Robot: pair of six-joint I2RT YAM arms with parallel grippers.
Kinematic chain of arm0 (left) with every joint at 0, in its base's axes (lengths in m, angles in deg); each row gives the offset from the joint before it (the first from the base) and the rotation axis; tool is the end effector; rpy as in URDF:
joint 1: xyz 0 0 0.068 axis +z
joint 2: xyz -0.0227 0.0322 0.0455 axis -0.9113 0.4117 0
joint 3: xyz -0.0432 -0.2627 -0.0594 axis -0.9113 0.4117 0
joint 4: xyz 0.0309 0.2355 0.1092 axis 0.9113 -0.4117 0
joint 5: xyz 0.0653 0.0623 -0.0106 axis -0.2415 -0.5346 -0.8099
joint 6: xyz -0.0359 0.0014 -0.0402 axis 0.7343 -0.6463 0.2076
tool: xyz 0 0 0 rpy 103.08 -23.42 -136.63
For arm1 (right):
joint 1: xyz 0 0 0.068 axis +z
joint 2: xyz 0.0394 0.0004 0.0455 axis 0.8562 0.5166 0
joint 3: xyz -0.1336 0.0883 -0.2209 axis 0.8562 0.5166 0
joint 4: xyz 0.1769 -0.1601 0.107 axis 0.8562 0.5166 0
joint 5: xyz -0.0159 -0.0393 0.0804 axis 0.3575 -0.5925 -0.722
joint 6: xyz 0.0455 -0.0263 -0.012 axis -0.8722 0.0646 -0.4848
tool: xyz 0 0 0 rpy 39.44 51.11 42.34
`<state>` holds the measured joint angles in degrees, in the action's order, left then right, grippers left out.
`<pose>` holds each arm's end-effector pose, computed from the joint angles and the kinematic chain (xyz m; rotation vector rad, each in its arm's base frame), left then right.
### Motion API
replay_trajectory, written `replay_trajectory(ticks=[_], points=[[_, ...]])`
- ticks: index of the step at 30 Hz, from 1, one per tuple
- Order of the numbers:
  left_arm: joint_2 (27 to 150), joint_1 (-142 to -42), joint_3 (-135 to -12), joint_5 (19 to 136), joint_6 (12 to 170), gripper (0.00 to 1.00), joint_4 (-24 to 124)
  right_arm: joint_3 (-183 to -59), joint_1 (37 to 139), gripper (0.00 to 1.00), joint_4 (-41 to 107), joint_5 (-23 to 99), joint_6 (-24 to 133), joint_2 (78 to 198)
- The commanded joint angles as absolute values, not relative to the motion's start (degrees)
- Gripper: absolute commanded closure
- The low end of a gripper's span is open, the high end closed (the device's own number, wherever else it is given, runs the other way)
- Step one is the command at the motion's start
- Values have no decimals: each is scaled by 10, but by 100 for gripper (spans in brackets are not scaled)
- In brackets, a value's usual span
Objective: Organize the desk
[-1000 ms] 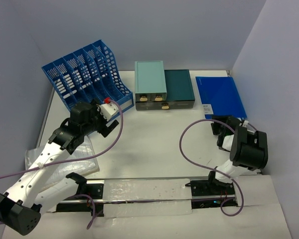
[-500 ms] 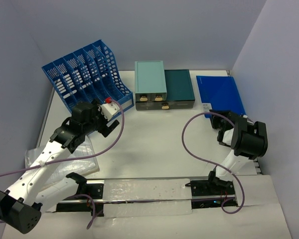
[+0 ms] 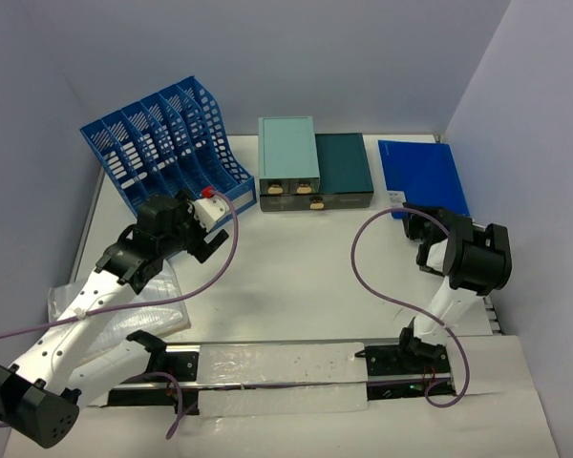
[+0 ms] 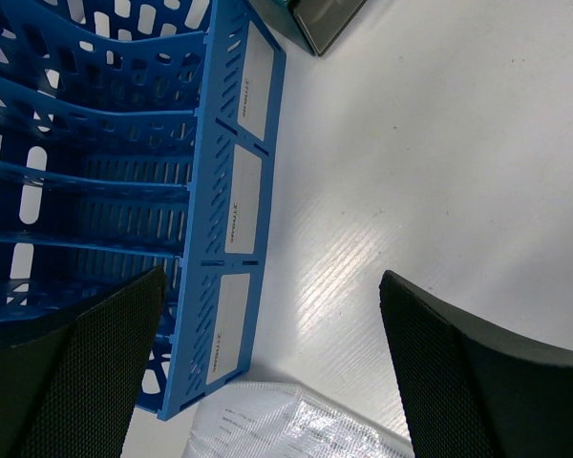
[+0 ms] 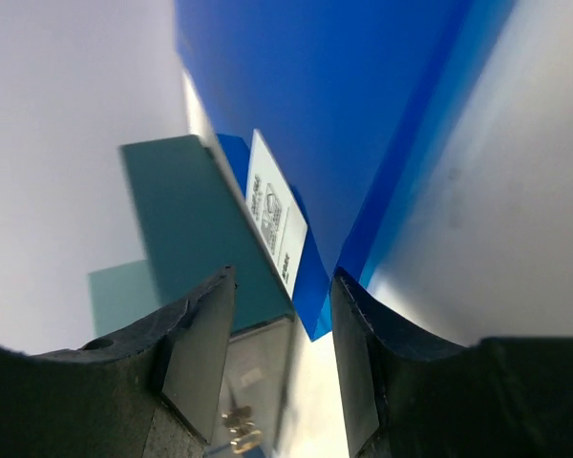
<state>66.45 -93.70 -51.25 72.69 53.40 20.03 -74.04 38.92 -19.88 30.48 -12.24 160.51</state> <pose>0.1797 -0.0979 0.3148 0.9987 1.8623 -0.0793 0.2883 -0.0950 0.1065 1.3735 1.5338 0.8573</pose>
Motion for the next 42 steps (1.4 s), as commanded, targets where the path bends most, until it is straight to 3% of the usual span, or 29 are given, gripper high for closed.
replay_trajectory(ticks=[1,6,18,27,31,36,42], points=[[660,-934,-521,721,528,1,212,-740,403,49,-326,332,-144,1609],[664,-934,-521,719,527,1,210,-764,422,47,-385,342,-109,1609],[676,-934,-520,722,521,1,208,-875,426,43,-354,332,-94,1673],[687,-935,-519,719,518,1,208,-1012,440,45,-137,357,-58,1698],[690,-935,-520,717,519,1,208,-1058,441,58,-76,355,-65,1727],[687,-934,-517,718,519,1,207,-1057,441,100,-80,337,-68,1732],[690,-934,-519,719,523,1,209,-998,441,100,-139,299,-78,1669]])
